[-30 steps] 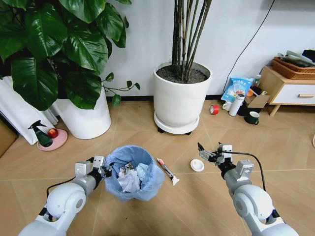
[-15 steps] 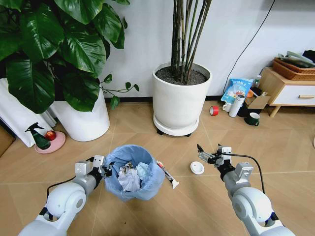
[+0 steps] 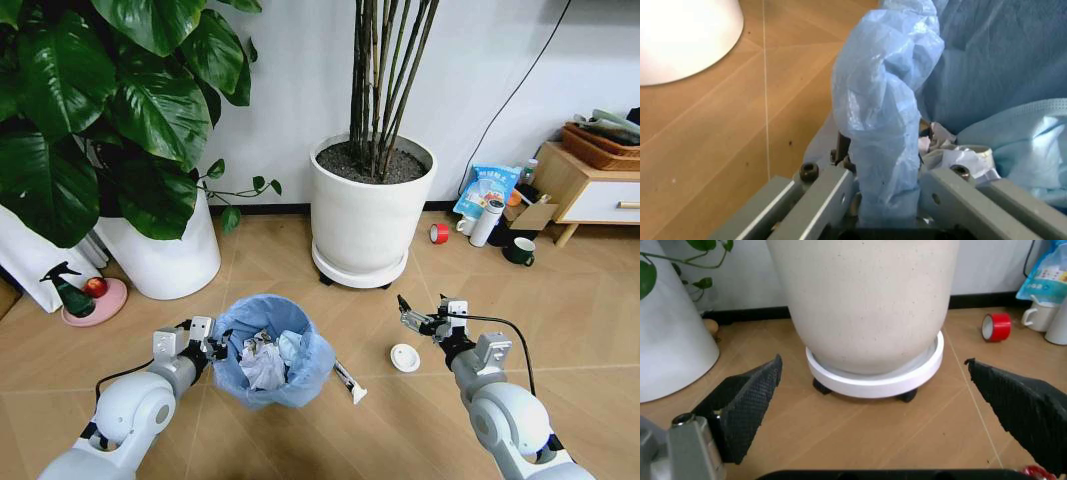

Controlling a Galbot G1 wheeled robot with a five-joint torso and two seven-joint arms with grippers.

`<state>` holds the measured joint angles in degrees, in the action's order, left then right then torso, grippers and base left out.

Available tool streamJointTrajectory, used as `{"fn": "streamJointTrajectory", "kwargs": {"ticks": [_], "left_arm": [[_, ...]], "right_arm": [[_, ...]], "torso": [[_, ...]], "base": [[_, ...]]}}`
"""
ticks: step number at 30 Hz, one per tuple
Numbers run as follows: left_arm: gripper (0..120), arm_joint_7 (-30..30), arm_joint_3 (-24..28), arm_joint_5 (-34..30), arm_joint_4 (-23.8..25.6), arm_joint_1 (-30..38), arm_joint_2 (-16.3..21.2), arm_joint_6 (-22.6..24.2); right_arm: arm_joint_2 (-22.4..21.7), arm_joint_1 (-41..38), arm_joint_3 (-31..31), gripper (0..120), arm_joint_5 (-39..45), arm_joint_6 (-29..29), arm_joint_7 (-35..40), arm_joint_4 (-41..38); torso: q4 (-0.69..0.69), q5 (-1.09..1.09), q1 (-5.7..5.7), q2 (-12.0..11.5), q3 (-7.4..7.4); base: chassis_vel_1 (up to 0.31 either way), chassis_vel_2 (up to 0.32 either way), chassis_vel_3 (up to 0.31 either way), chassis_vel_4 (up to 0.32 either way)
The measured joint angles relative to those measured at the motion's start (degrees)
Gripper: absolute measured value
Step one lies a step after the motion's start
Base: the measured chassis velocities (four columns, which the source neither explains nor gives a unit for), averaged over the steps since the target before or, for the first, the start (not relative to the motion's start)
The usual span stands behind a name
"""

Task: Pick up the trash bin and place the garbage on the floor into it.

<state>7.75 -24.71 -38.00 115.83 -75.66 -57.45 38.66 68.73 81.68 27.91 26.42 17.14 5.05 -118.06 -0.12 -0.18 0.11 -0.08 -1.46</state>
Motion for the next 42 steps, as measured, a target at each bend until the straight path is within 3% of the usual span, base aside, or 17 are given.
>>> {"fn": "streamJointTrajectory", "kwargs": {"ticks": [7,15,25,32,42], "left_arm": [[0,-0.07,-0.27,0.03,-1.63,1.01,-0.23,-0.22],[0,-1.15,-2.01,-0.02,-3.33,1.9,0.35,-0.57],[0,-2.5,-5.33,-0.93,-4.7,2.5,1.61,-0.61],[0,-2.97,-5.19,-1.06,-6.23,3.74,1.86,-0.55],[0,-2.52,-4.95,-1.03,-6.25,4.07,1.58,-0.27]], "right_arm": [[-1.93,-0.09,-0.55,100,1.26,0.19,-1.42,0.5],[-5.47,-1.63,-3.22,100,0.76,-3.15,-7.35,8.49],[-6.81,-8.97,-15.48,100,-1.62,-3.88,-9.78,20.9],[-8.14,-16.98,-24.62,100,1.21,4.02,-11.88,28.03],[-7.63,-23.37,-33.98,100,2.25,3.46,-14.57,36.85]], "torso": [[-0.01,0.0,0.01,0.0,0.0],[-0.02,0.0,0.0,0.0,0.0],[0.01,0.01,0.0,0.0,0.0],[-0.01,-0.02,0.0,0.0,0.0],[-0.01,0.0,0.0,0.0,0.0]], "base": [[-0.095,0.074,0.078,-0.093],[0.0,0.0,0.0,0.0],[0.0,0.0,0.0,0.0],[0.0,0.0,0.0,0.0],[0.0,0.0,0.0,0.0]]}}
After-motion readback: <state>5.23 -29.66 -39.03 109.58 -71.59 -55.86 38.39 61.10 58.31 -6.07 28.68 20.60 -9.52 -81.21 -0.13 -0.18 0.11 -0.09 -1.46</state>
